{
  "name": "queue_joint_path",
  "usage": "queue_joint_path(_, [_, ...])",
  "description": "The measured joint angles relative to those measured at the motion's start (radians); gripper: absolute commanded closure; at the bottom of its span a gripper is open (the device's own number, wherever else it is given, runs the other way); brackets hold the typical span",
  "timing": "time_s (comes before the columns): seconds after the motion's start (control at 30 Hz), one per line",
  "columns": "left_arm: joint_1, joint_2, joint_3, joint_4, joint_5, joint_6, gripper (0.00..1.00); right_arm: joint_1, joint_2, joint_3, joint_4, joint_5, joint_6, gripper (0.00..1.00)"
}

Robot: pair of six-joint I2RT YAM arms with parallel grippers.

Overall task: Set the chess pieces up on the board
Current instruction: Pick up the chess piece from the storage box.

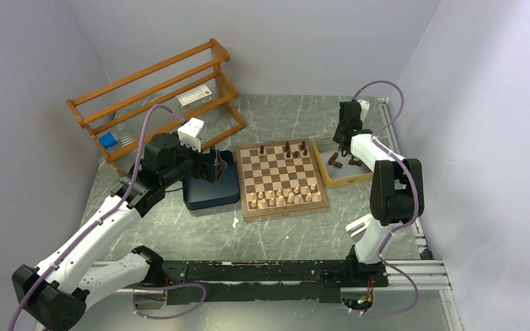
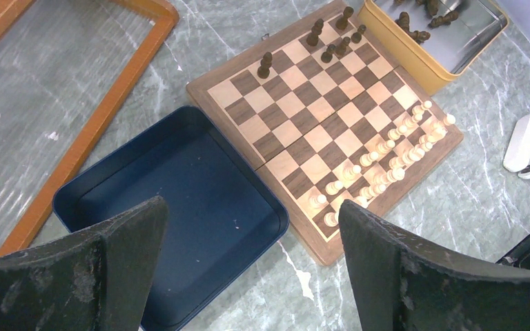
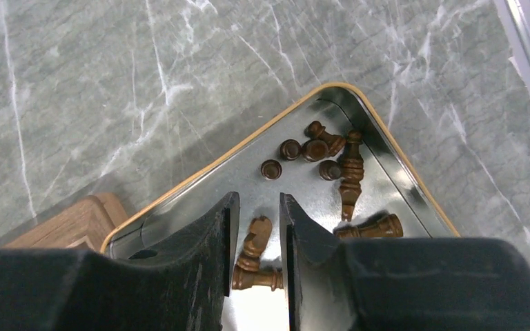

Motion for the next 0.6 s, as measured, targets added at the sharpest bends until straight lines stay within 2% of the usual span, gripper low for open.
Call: queue_joint_path(0.6, [0.000,0.000,0.000,0.000,0.000,0.003,0.02,-0.020,0.127,-0.011,0.116,-0.014,-0.037,0.69])
